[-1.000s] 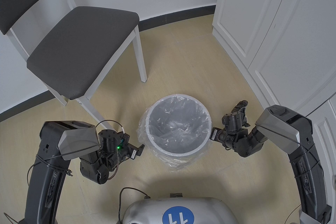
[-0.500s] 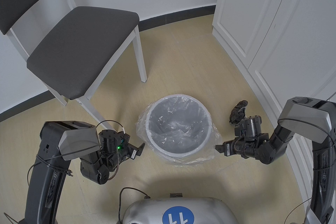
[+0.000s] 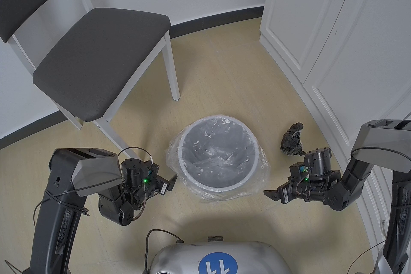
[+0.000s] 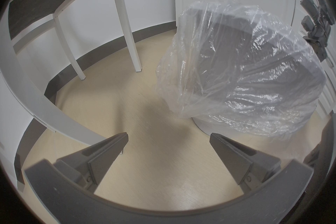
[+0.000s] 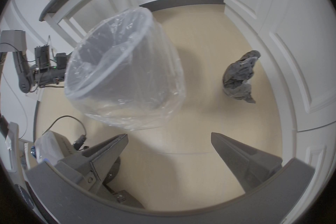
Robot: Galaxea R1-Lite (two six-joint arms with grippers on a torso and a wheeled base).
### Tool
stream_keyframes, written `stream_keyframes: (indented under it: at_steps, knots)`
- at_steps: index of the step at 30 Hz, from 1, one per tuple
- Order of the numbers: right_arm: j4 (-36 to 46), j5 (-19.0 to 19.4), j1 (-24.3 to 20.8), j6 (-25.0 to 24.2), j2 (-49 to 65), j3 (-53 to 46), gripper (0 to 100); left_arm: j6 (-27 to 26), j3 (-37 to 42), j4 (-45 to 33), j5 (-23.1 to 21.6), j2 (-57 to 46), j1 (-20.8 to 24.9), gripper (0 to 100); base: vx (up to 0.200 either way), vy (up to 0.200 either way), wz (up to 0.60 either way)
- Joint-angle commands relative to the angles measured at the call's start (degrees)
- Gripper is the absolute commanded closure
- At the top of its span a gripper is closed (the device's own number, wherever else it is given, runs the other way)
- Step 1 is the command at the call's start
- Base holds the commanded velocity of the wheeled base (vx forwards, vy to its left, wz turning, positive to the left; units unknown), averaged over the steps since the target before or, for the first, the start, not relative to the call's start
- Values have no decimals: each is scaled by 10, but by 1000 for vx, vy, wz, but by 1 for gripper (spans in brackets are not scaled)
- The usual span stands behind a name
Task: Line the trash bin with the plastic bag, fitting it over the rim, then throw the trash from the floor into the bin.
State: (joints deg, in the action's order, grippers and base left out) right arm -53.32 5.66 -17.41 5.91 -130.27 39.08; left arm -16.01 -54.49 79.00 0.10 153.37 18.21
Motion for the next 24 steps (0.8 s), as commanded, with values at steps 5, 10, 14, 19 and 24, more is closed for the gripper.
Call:
stream_keyframes:
  at_steps: [5, 10, 14, 19, 24]
  knots:
    - [-98, 11, -40, -75, -77, 28, 0, 0, 0, 0, 0, 0, 0, 0, 0, 0, 0]
    - [-117, 16, -32, -118, -129, 65, 0, -1, 0, 0, 0, 0, 0, 0, 0, 0, 0]
    - [-95, 16, -16, -120, -162, 105, 0, -1, 0, 0, 0, 0, 0, 0, 0, 0, 0]
    - [-42, 17, -6, -121, -157, 131, 0, -1, 0, 0, 0, 0, 0, 0, 0, 0, 0]
    - [-20, 17, -7, -127, -153, 135, 0, -1, 0, 0, 0, 0, 0, 0, 0, 0, 0]
